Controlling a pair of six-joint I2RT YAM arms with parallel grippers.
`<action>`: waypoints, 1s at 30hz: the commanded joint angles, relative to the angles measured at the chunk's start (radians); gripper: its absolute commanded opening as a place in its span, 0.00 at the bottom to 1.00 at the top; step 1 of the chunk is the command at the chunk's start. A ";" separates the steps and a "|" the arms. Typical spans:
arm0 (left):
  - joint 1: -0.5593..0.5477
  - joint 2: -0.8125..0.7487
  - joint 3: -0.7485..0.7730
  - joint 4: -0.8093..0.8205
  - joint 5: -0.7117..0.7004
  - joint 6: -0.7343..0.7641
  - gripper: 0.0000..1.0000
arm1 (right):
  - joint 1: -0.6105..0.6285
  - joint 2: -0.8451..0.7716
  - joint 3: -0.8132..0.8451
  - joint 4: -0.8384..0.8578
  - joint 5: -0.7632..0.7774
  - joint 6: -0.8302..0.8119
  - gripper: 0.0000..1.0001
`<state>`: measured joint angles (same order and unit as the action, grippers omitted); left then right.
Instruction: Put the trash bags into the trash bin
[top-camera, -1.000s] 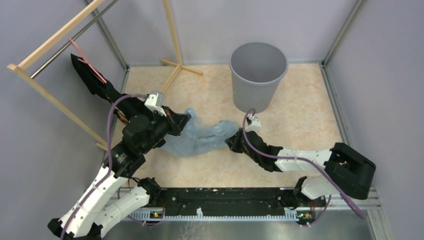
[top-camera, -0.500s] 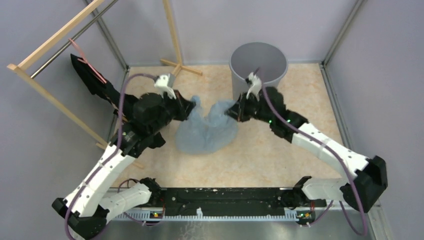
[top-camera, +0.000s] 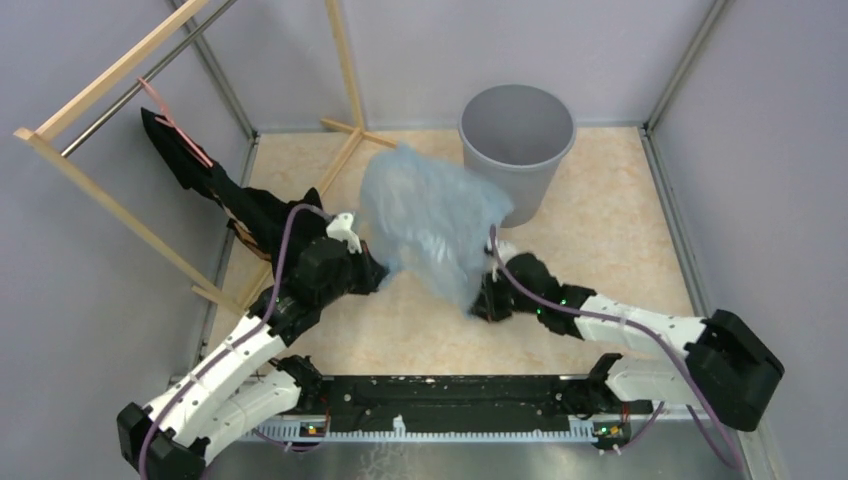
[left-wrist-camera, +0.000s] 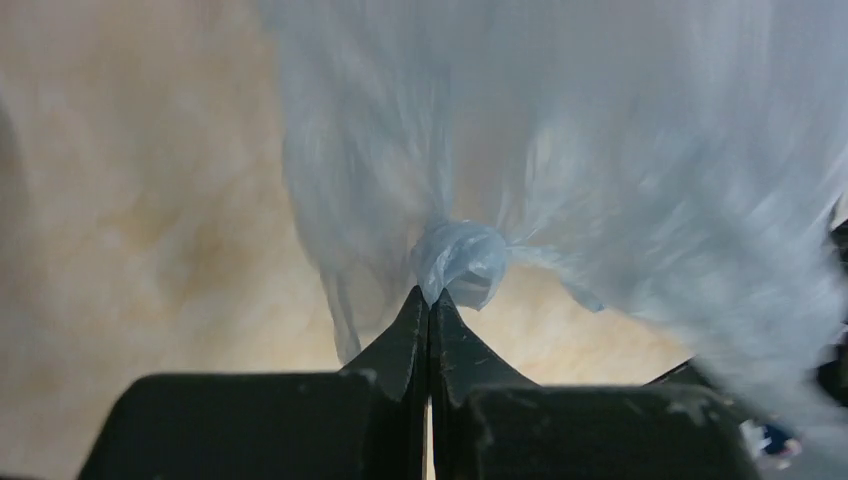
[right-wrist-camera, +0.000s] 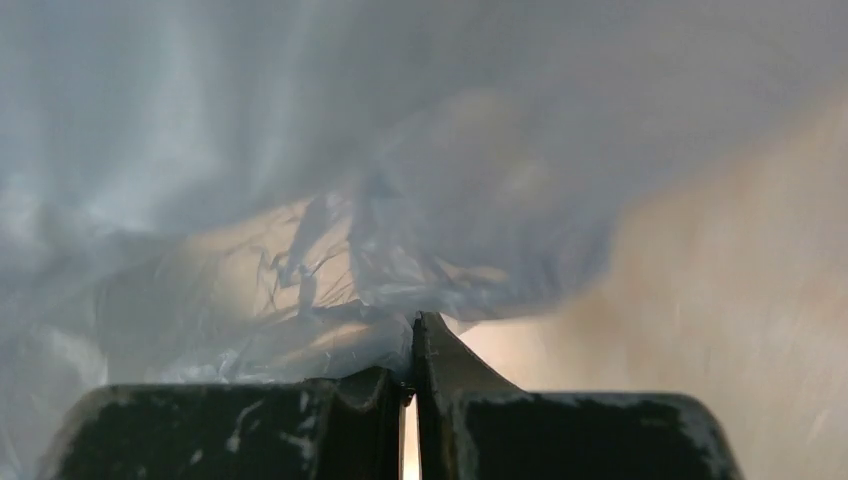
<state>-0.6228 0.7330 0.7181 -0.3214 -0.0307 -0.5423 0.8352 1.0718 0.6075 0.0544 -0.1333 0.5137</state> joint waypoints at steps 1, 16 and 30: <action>0.000 -0.076 0.019 -0.092 -0.054 -0.016 0.00 | 0.012 -0.001 -0.048 0.056 -0.150 0.105 0.00; 0.001 -0.146 0.066 0.086 0.003 0.027 0.00 | 0.025 -0.152 0.227 -0.198 0.082 -0.090 0.00; 0.001 -0.120 0.339 0.097 0.081 0.132 0.00 | 0.025 -0.032 0.551 -0.371 0.000 -0.176 0.00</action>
<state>-0.6224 0.5156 0.7418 -0.4599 -0.0914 -0.5194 0.8585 1.1240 0.7162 -0.2543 -0.2138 0.5407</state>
